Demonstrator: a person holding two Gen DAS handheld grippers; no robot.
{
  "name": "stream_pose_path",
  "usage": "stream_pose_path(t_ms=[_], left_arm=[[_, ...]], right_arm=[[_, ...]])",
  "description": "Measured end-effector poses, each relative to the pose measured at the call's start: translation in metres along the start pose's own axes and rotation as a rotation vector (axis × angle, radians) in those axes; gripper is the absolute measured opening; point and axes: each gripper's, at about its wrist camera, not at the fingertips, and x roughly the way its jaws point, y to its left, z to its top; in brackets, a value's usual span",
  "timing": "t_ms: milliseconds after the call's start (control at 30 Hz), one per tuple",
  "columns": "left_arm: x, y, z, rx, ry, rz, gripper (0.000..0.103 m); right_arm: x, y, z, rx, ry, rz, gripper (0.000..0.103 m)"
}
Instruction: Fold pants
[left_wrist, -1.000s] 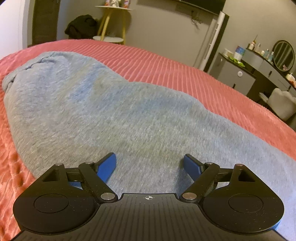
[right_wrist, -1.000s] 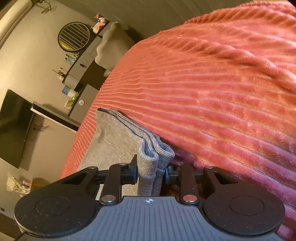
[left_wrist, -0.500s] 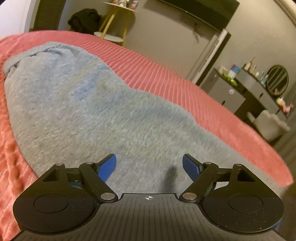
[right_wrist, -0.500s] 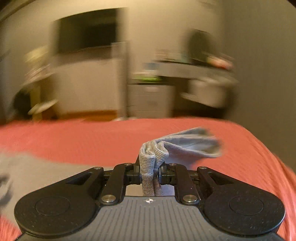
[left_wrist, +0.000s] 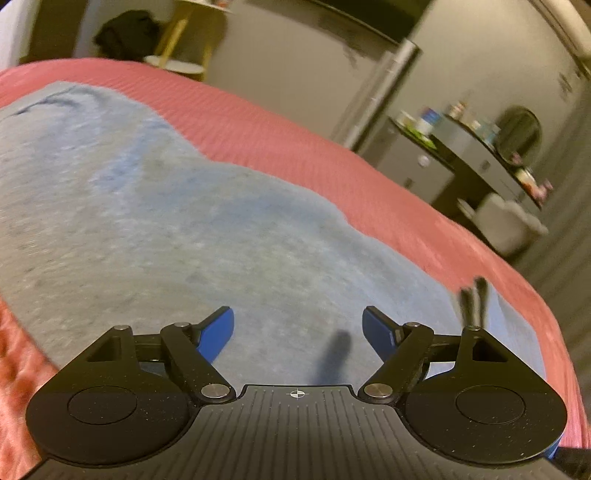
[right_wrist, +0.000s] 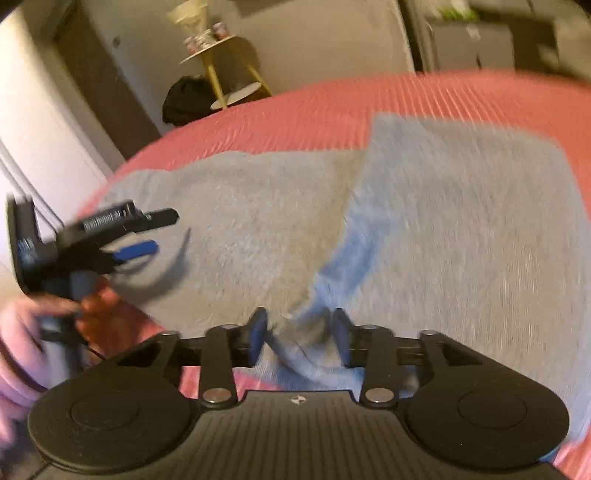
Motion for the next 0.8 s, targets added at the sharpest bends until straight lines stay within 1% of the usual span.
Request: stream_pose_path(t_ms=[67, 100, 133, 167, 200, 233, 267, 333, 400, 433, 467, 500, 533, 567, 600, 633, 667, 700, 733, 800], left_arm=[[0.001, -0.01, -0.001, 0.049, 0.04, -0.047, 0.082], [0.002, -0.016, -0.002, 0.066, 0.066, -0.079, 0.082], [0.003, -0.024, -0.002, 0.083, 0.093, -0.122, 0.081], [0.005, -0.034, -0.001, 0.098, 0.116, -0.167, 0.081], [0.007, -0.043, -0.001, 0.099, 0.134, -0.204, 0.081], [0.011, -0.052, -0.001, 0.089, 0.156, -0.244, 0.081], [0.018, -0.063, -0.001, 0.068, 0.19, -0.297, 0.081], [0.04, -0.083, -0.002, 0.019, 0.265, -0.368, 0.081], [0.064, -0.1, -0.004, -0.024, 0.341, -0.415, 0.08], [0.081, -0.108, -0.006, -0.043, 0.398, -0.437, 0.076], [0.093, -0.113, -0.008, -0.054, 0.444, -0.44, 0.073], [0.105, -0.117, -0.01, -0.063, 0.485, -0.444, 0.067], [0.118, -0.121, -0.013, -0.075, 0.526, -0.456, 0.065], [0.126, -0.124, -0.014, -0.08, 0.544, -0.457, 0.063], [0.133, -0.125, -0.014, -0.085, 0.552, -0.456, 0.058], [0.139, -0.128, -0.013, -0.099, 0.561, -0.447, 0.048], [0.144, -0.13, -0.014, -0.113, 0.572, -0.44, 0.04], [0.148, -0.133, -0.016, -0.126, 0.586, -0.43, 0.02], [0.151, -0.135, -0.02, -0.127, 0.59, -0.417, 0.017], [0.145, -0.137, -0.02, -0.11, 0.555, -0.414, 0.016]], right_arm=[[-0.014, -0.024, -0.001, 0.165, -0.06, 0.053, 0.046], [-0.023, -0.035, -0.001, 0.25, -0.107, 0.062, 0.052], [-0.032, -0.05, -0.001, 0.342, -0.159, 0.049, 0.058], [-0.039, -0.063, 0.0, 0.407, -0.189, 0.007, 0.07], [-0.043, -0.074, -0.002, 0.473, -0.206, -0.101, 0.067], [-0.044, -0.084, -0.005, 0.528, -0.214, -0.159, 0.065], [-0.046, -0.097, -0.009, 0.61, -0.233, -0.124, 0.065], [-0.053, -0.108, -0.017, 0.691, -0.291, -0.057, 0.066], [-0.055, -0.113, -0.02, 0.711, -0.31, -0.024, 0.068], [-0.057, -0.115, -0.023, 0.717, -0.314, -0.019, 0.068], [-0.059, -0.117, -0.025, 0.719, -0.316, -0.014, 0.07], [-0.06, -0.116, -0.026, 0.714, -0.315, -0.007, 0.072], [-0.061, -0.115, -0.026, 0.708, -0.314, -0.002, 0.072], [-0.058, -0.111, -0.021, 0.706, -0.314, 0.001, 0.074], [-0.06, -0.112, -0.025, 0.703, -0.314, 0.005, 0.076], [-0.058, -0.112, -0.026, 0.699, -0.313, 0.012, 0.077], [-0.055, -0.112, -0.022, 0.698, -0.314, 0.016, 0.078], [-0.054, -0.112, -0.022, 0.694, -0.315, 0.019, 0.079], [-0.049, -0.114, -0.019, 0.691, -0.315, 0.023, 0.079], [-0.045, -0.116, -0.015, 0.697, -0.326, 0.031, 0.079]])
